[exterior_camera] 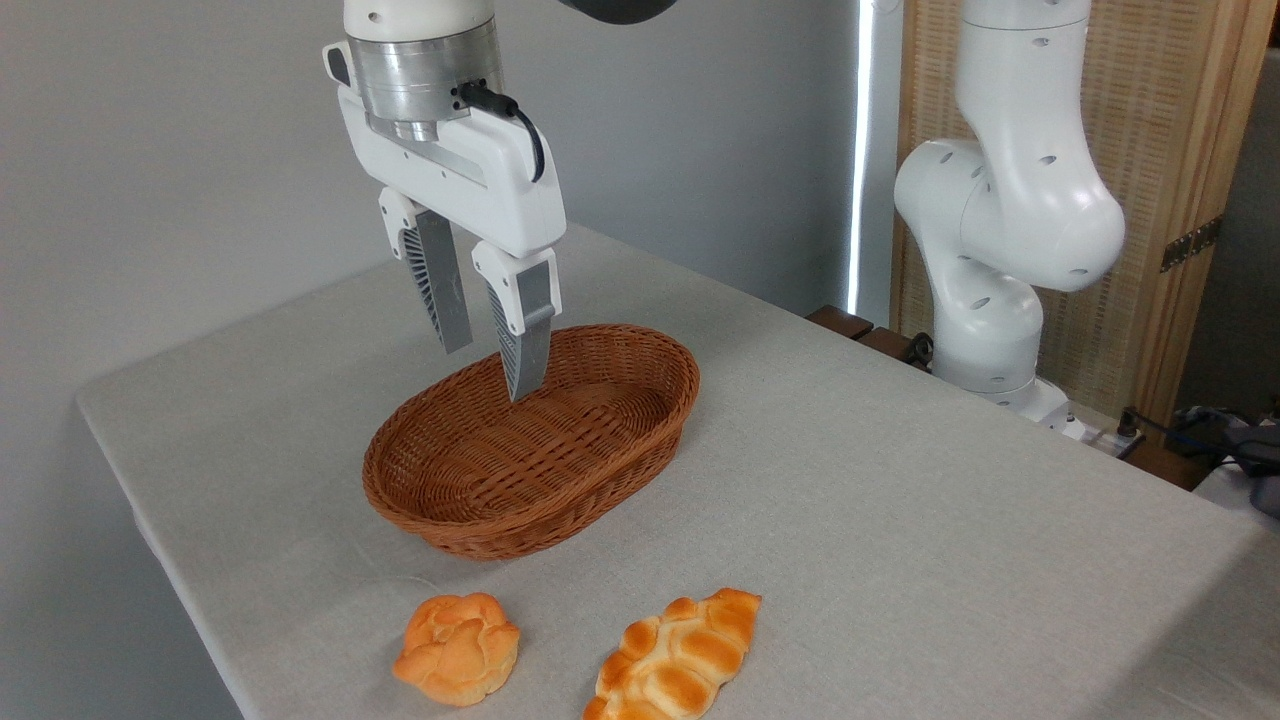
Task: Put bread into the basket
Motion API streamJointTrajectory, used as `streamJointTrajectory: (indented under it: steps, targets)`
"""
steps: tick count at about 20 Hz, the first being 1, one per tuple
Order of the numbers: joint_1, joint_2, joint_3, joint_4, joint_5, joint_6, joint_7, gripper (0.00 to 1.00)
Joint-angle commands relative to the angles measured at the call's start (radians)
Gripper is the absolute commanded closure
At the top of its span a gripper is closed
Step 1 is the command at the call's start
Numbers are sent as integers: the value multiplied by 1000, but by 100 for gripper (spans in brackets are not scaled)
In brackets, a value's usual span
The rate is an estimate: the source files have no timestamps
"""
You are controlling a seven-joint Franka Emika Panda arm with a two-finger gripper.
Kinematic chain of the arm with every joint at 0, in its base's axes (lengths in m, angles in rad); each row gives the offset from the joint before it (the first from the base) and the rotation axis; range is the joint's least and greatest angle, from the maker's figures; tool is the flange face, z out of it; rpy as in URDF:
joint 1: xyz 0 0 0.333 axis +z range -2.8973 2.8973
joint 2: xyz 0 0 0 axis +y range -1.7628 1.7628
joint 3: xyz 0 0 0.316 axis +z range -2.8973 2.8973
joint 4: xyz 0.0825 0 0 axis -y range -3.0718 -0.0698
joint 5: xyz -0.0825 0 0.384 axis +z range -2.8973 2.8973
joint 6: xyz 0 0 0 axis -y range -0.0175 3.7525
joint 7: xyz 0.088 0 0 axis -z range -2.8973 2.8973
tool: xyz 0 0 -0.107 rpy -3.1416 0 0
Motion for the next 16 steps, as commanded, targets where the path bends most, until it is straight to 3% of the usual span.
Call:
streamJointTrajectory:
  steps: [1,16]
  targets:
    - [-4,-5,30,18,-20,-37,12,0]
    - [-2,-7,31,17,-18,-37,21,0]
